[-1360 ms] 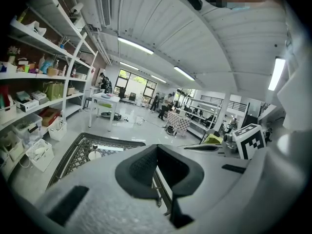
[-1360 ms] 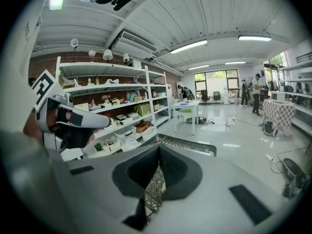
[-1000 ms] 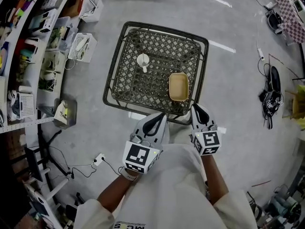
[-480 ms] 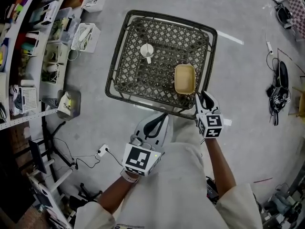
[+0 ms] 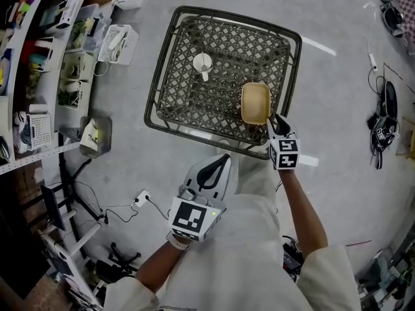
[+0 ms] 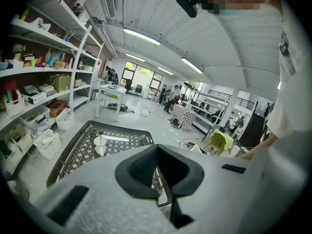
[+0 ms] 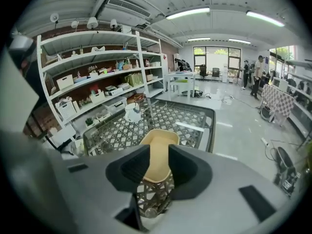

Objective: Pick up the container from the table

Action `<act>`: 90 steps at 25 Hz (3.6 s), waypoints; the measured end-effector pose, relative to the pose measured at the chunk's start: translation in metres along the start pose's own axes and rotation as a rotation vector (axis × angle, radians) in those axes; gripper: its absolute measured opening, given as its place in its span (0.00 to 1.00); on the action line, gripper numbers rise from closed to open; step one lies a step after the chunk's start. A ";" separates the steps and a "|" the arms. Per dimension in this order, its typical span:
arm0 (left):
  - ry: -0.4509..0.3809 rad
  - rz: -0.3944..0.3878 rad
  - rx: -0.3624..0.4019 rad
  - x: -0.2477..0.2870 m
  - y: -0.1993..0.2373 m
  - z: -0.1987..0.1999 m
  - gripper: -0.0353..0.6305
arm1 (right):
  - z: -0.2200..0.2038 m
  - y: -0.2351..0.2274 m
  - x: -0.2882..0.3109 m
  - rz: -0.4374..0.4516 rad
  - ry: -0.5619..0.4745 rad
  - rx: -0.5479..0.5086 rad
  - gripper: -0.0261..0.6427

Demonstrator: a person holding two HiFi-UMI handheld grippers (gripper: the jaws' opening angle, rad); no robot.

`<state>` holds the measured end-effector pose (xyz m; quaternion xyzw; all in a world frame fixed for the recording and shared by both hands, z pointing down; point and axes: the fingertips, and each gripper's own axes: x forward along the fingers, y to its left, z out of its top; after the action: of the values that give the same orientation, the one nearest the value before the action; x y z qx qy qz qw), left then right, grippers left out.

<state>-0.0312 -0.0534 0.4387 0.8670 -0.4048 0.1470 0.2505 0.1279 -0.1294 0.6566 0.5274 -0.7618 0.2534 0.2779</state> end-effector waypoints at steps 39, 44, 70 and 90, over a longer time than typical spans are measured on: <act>0.019 0.075 -0.039 0.000 0.012 -0.006 0.09 | -0.079 -0.036 0.087 -0.083 0.259 0.123 0.08; 0.007 0.058 -0.031 0.001 0.008 -0.005 0.09 | -0.069 -0.035 0.080 -0.072 0.231 0.099 0.08; -0.114 -0.017 0.023 0.000 -0.005 0.035 0.09 | 0.059 -0.004 -0.046 0.015 -0.065 -0.049 0.08; -0.220 -0.034 0.086 -0.033 0.001 0.067 0.09 | 0.182 0.037 -0.212 -0.038 -0.473 0.012 0.08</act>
<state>-0.0495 -0.0707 0.3682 0.8946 -0.4084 0.0639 0.1698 0.1262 -0.1013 0.3759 0.5879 -0.7942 0.1221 0.0932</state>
